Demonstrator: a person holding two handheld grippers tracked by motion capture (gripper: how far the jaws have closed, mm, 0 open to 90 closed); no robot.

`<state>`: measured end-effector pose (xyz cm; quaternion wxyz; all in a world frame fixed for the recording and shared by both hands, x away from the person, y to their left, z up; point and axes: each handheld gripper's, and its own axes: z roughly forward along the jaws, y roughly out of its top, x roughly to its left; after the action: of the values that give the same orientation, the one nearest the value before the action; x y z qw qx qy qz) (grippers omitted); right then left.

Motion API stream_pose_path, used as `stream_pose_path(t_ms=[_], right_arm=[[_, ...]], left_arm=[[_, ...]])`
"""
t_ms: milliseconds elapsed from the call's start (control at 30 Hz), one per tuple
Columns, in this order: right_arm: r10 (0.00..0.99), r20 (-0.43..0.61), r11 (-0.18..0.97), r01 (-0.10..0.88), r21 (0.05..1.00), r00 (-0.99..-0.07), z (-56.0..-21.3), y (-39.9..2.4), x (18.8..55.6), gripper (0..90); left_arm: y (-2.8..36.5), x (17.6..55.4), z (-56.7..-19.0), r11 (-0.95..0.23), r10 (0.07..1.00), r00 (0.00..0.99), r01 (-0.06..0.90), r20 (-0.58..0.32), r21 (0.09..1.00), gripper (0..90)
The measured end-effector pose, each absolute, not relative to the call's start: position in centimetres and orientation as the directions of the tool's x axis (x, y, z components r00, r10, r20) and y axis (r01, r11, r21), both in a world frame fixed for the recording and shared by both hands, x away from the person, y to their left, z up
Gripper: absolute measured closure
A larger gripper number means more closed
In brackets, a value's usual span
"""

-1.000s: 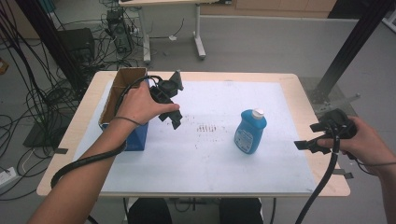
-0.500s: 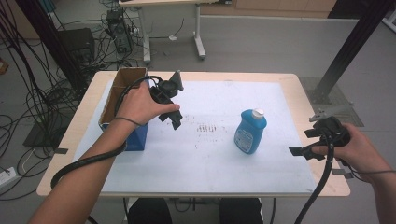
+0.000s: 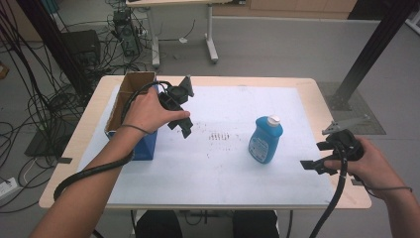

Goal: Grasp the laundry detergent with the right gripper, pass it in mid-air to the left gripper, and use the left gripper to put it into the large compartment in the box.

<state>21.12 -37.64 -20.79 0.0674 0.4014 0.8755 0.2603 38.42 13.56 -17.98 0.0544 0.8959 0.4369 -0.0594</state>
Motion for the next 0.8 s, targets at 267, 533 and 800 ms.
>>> stream_pose_path(t_ms=[267, 533, 800], right_arm=[[0.735, 0.095, 0.540, 0.665, 0.517, -0.671, -21.3, -37.3, 20.9, 7.2], [0.732, 0.103, 0.538, 0.664, 0.519, -0.674, -22.0, -37.0, 20.6, 6.2], [0.745, 0.112, 0.515, 0.674, 0.530, -0.657, -22.5, -37.0, 20.2, 3.7]], left_arm=[[13.6, 38.3, -18.0, -0.614, 0.776, 0.613, 0.788, -0.148, 0.043, 6.9], [13.7, 38.4, -18.0, -0.611, 0.778, 0.610, 0.790, -0.148, 0.043, 6.9], [13.8, 38.3, -18.1, -0.609, 0.779, 0.608, 0.792, -0.152, 0.044, 7.0]])
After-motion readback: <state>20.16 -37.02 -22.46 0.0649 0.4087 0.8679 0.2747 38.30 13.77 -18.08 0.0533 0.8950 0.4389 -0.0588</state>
